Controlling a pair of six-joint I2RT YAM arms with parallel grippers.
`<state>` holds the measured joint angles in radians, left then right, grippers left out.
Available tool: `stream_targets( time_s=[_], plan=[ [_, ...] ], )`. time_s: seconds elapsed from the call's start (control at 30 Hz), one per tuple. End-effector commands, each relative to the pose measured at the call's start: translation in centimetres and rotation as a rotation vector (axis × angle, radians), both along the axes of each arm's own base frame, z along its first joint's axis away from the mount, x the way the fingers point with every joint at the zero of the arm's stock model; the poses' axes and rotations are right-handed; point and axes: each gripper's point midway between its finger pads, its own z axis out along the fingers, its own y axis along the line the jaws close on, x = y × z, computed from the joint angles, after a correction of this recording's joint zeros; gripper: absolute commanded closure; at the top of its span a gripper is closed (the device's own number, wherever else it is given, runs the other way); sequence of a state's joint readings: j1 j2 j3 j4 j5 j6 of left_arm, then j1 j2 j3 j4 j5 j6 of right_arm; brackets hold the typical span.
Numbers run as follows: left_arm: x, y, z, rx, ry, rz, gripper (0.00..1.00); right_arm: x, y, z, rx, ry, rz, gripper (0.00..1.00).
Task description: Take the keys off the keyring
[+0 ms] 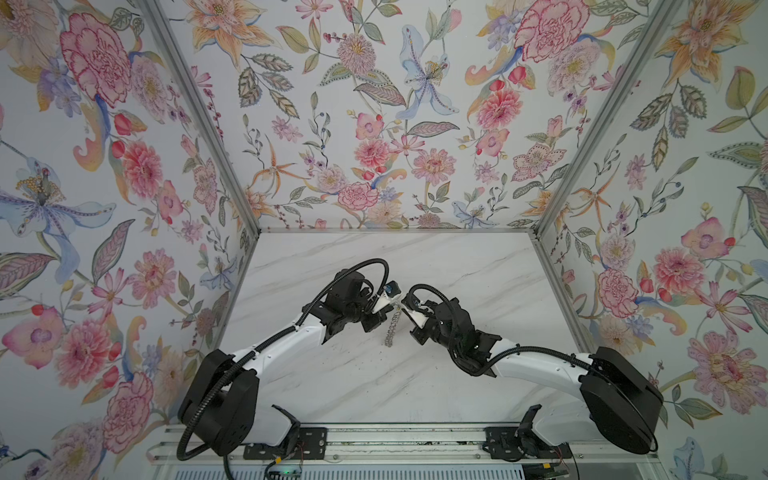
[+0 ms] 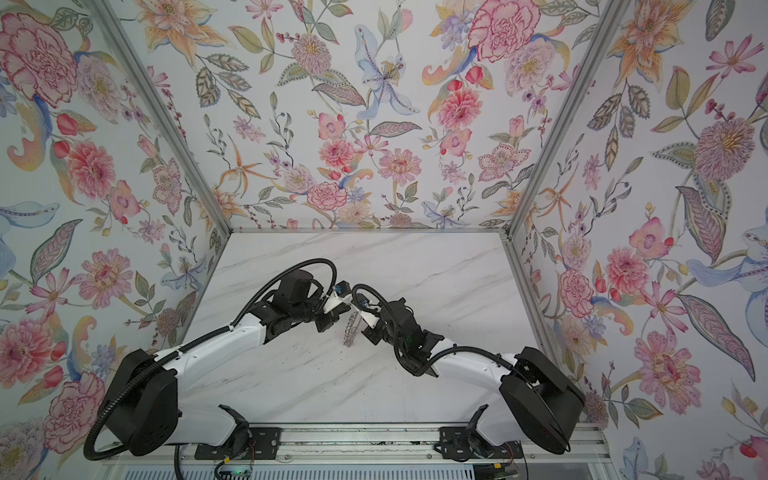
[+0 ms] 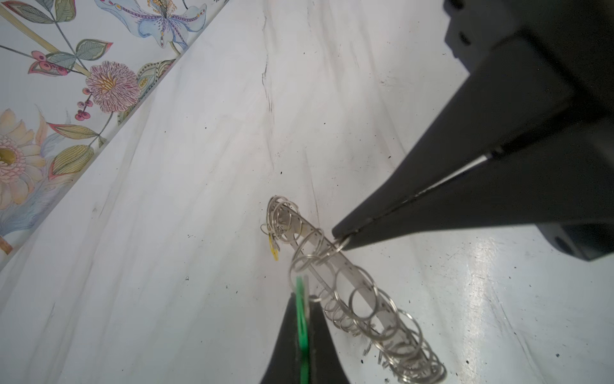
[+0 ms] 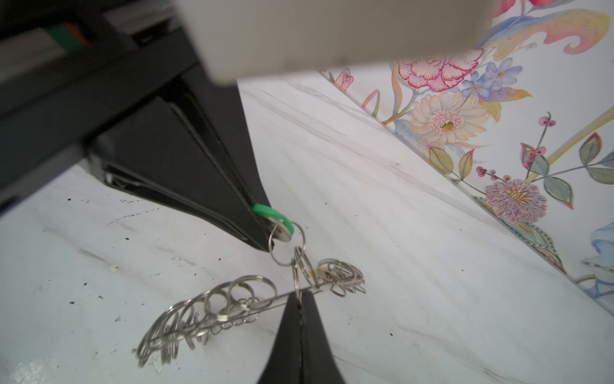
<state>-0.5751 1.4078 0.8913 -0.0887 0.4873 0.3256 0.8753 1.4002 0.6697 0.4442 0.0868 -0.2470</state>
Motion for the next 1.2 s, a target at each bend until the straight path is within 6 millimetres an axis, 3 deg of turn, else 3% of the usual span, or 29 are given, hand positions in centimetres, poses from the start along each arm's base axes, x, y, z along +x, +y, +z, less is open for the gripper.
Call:
stream_targets(
  time_s=[0.0, 0.4, 0.8, 1.17],
  plan=[
    [-1.2, -1.4, 1.6, 0.019, -0.092, -0.07, 1.0, 0.3, 0.2, 0.4, -0.018, 0.003, 0.008, 1.0],
    [-3.2, -3.8, 3.1, 0.027, -0.141, -0.136, 1.0, -0.1, 1.2, 0.3, -0.01, 0.065, 0.075, 1.0],
    [-4.4, -5.3, 4.3, 0.03, -0.199, -0.161, 1.0, -0.7, 1.8, 1.0, 0.093, 0.274, 0.218, 1.0],
    [-5.5, -6.6, 5.0, 0.024, -0.222, -0.188, 1.0, 0.1, 1.6, 1.2, 0.219, 0.458, 0.268, 1.0]
  ],
)
